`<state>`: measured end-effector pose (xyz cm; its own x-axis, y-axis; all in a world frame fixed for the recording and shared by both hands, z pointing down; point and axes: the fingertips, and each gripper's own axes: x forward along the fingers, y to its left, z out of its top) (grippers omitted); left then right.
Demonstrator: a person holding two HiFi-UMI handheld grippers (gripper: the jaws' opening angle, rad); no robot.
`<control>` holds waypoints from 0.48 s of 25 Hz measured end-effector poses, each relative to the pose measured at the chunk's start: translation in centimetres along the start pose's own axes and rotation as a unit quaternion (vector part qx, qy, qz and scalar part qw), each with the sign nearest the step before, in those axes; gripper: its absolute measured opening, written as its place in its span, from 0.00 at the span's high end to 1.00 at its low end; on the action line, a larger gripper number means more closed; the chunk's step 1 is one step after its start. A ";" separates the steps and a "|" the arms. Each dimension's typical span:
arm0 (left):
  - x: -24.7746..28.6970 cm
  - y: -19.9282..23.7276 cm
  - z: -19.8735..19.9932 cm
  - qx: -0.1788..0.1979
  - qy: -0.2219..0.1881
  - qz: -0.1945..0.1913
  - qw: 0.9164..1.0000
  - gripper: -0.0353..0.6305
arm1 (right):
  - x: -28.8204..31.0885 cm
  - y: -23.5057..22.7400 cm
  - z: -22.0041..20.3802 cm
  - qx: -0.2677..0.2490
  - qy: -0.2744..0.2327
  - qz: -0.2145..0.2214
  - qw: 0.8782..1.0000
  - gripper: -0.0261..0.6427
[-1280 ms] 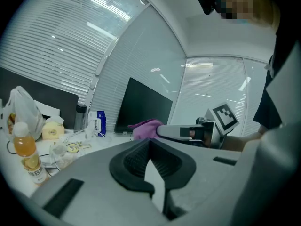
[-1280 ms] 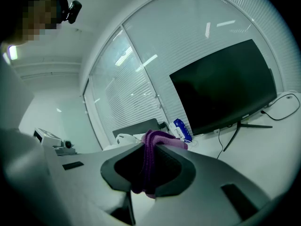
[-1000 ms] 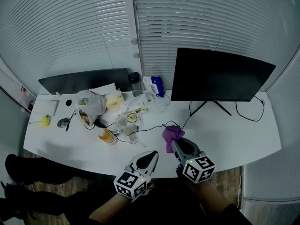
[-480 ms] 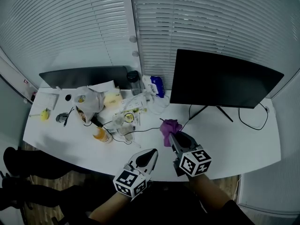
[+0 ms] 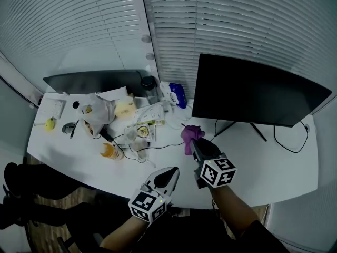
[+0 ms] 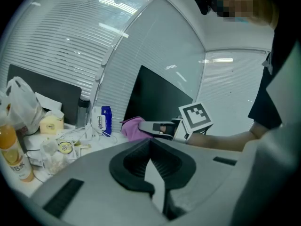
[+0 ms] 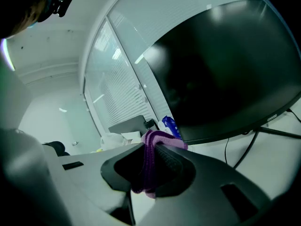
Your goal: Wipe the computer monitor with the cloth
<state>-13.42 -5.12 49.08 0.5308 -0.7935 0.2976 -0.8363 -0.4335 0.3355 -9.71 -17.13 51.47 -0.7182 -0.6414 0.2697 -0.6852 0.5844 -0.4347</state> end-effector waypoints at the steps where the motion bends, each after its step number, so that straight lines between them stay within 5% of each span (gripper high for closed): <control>1: 0.4 0.1 -0.1 -0.002 0.002 0.003 1.000 0.94 | 0.6 -0.6 0.0 0.003 0.003 0.000 1.000 0.85; 12: 4.0 1.8 -1.9 -0.032 0.015 0.030 0.999 0.94 | 6.4 -5.7 -1.8 0.032 0.036 0.001 0.999 0.85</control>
<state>-12.54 -8.22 52.52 0.4850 -0.8037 0.3449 -0.8565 -0.3569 0.3728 -10.64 -23.65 57.23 -0.7286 -0.6007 0.3290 -0.6756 0.5514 -0.4894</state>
